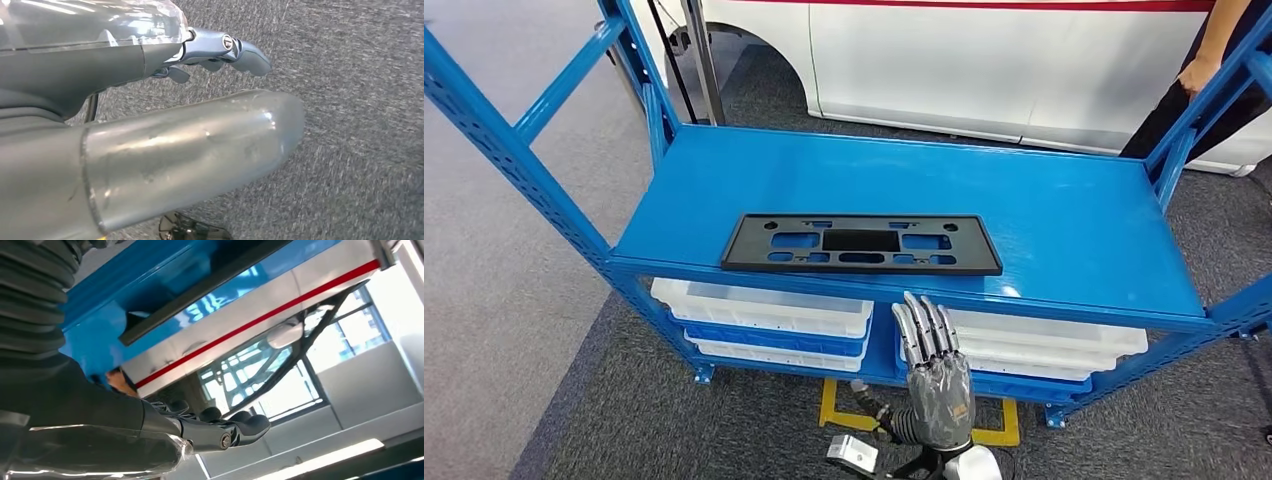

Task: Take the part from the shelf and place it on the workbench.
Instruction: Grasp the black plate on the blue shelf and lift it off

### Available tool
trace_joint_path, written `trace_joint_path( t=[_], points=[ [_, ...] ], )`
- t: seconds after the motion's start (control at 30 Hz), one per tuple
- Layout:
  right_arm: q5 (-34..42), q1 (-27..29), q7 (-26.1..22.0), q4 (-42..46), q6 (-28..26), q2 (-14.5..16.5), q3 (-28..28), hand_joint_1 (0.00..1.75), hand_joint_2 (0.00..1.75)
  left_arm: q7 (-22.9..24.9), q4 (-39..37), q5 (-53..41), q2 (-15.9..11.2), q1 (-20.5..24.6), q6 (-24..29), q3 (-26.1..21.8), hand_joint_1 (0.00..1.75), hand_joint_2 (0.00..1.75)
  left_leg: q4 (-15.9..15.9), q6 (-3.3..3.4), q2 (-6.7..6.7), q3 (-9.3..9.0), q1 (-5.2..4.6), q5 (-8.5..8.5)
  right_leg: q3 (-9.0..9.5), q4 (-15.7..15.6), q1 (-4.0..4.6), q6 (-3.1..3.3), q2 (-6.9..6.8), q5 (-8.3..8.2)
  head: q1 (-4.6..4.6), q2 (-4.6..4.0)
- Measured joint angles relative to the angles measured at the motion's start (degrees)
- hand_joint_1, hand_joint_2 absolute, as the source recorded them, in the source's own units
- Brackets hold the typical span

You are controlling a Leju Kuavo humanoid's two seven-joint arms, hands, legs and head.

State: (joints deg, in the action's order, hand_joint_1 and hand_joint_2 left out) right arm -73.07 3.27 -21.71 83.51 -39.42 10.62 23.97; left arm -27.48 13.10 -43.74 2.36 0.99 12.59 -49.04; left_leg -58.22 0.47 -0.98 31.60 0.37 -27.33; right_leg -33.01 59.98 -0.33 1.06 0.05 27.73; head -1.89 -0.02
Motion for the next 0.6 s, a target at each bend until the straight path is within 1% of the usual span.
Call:
trace_joint_path(
  t=[0.03,0.07,0.1,0.13,0.17,0.2,0.23,0.27,0.3,0.33,0.37,0.4,0.43,0.47,0.5,0.53,0.6],
  points=[
    [-0.5,-0.1,-0.2,-0.1,-0.1,0.6,-0.9,0.00,1.75,0.0,0.0,-0.1,-0.1,0.1,0.0,-0.1,0.00,0.00,0.0,-0.34,-0.05,0.08,-0.03,0.01,0.08,-0.3,0.14,0.04,0.00,0.10,-0.01,0.01],
    [-0.7,-0.1,-0.3,-0.3,-0.1,1.0,-1.6,0.00,1.75,0.0,0.0,-0.2,-0.3,0.1,-0.1,-0.2,0.00,0.00,0.1,-0.68,-0.08,0.05,0.02,0.03,0.11,-0.5,0.08,0.18,-0.02,0.00,-0.01,0.01],
    [-0.8,-0.1,-0.4,-0.4,-0.1,1.4,-2.2,0.00,1.75,0.0,0.0,-0.2,-0.3,0.1,-0.1,-0.3,0.00,0.00,0.0,-1.01,-0.01,0.02,0.07,-0.19,0.30,-0.9,-0.06,0.39,-0.07,-0.17,0.00,0.01],
    [-0.9,-0.2,-0.5,-0.4,-0.2,1.7,-2.6,0.00,1.75,0.0,0.0,-0.2,-0.4,0.2,-0.1,-0.3,0.00,0.00,-0.8,-1.33,0.11,0.26,0.13,-0.81,0.56,-1.3,-0.24,0.67,-0.17,-0.35,-0.01,0.01],
    [-1.0,-0.2,-0.6,-0.5,-0.2,2.0,-3.1,0.00,1.75,0.0,0.0,-0.3,-0.6,0.3,-0.1,-0.4,0.00,0.00,-2.7,-1.68,0.23,1.10,0.21,-2.06,0.79,-1.7,-0.43,0.92,-0.32,-0.50,-0.01,0.00],
    [-1.2,-0.3,-0.7,-0.6,-0.2,2.2,-3.5,0.00,1.75,0.0,0.0,-0.4,-0.7,0.3,-0.1,-0.4,0.00,0.00,-5.8,-2.02,0.38,2.53,0.34,-3.72,0.93,-1.9,-0.46,1.09,-0.47,-0.55,-0.02,0.00],
    [-1.6,-0.3,-0.8,-0.7,-0.2,2.5,-3.9,0.00,1.75,0.1,0.0,-0.7,-0.8,0.3,-0.1,-0.4,0.00,0.00,-9.4,-2.36,0.47,4.30,0.43,-5.39,0.95,-1.9,-0.46,1.21,-0.60,-0.53,-0.02,-0.01],
    [-2.2,-0.4,-0.9,-0.7,-0.2,2.7,-4.3,0.00,1.75,0.1,0.0,-1.1,-1.0,0.3,-0.2,-0.5,0.00,0.00,-12.8,-2.67,0.50,6.01,0.54,-6.61,0.93,-1.8,-0.46,1.24,-0.69,-0.49,-0.02,-0.01],
    [-3.2,-0.4,-0.7,-0.8,-0.2,2.9,-4.6,0.00,1.75,0.2,0.0,-1.5,-1.1,0.2,-0.3,-0.5,0.00,0.00,-14.7,-2.91,0.53,6.98,0.67,-6.78,0.92,-1.7,-0.46,1.24,-0.74,-0.42,-0.02,0.00],
    [-4.6,-0.6,-0.2,-0.8,-0.3,3.1,-5.0,0.00,1.75,0.4,0.0,-2.1,-1.2,0.2,-0.5,-0.5,0.00,0.00,-14.4,-3.09,0.57,6.99,0.84,-5.86,0.92,-1.6,-0.48,1.18,-0.75,-0.33,-0.03,0.00],
    [-6.4,-0.9,0.9,-0.8,-0.3,3.3,-5.3,0.00,1.75,0.6,0.0,-2.6,-1.3,0.3,-0.6,-0.5,0.00,0.00,-12.1,-3.21,0.62,5.97,1.03,-4.01,0.94,-1.4,-0.53,1.04,-0.73,-0.20,-0.03,0.00],
    [-8.4,-1.3,2.4,-0.7,-0.3,3.5,-5.4,0.00,1.75,0.8,0.0,-3.1,-1.5,0.4,-0.8,-0.5,0.00,0.00,-8.3,-3.28,0.72,4.28,1.22,-1.91,0.96,-1.2,-0.58,0.84,-0.71,-0.03,-0.03,0.01],
    [-10.5,-1.8,4.4,-0.7,-0.3,3.6,-5.4,0.00,1.75,1.0,0.0,-3.6,-1.7,0.5,-1.0,-0.5,0.00,0.00,-4.7,-3.26,0.79,2.62,1.20,-0.50,0.94,-0.9,-0.52,0.56,-0.70,0.16,-0.04,0.00],
    [-12.2,-2.3,6.7,-0.7,-0.3,3.6,-5.3,0.00,1.75,1.1,0.0,-4.1,-1.8,0.8,-1.2,-0.5,0.00,0.00,-2.0,-2.98,0.78,1.42,1.13,0.33,0.87,-0.7,-0.44,0.24,-0.70,0.30,-0.03,0.01],
    [-13.5,-2.8,8.9,-0.8,-0.3,3.5,-5.0,0.00,1.75,1.2,0.0,-4.5,-2.0,0.9,-1.4,-0.5,0.00,0.00,-0.7,-2.61,0.74,0.87,0.98,0.48,0.78,-0.6,-0.34,-0.08,-0.71,0.34,-0.02,0.01],
    [-14.4,-3.3,10.9,-0.9,-0.3,3.4,-4.5,0.00,1.75,1.3,0.0,-4.9,-2.1,1.1,-1.7,-0.5,0.00,0.00,-0.5,-2.17,0.66,0.82,0.76,0.31,0.70,-0.6,-0.26,-0.40,-0.72,0.28,-0.01,0.01],
    [-14.8,-4.7,13.5,-1.8,-0.3,3.2,-3.4,0.00,1.75,1.3,0.0,-5.5,-2.2,1.3,-2.3,-0.6,0.00,0.00,-0.2,-1.22,0.59,0.85,0.78,0.67,0.66,-0.6,-0.36,-0.99,-0.70,0.27,0.01,0.00]
  ],
)
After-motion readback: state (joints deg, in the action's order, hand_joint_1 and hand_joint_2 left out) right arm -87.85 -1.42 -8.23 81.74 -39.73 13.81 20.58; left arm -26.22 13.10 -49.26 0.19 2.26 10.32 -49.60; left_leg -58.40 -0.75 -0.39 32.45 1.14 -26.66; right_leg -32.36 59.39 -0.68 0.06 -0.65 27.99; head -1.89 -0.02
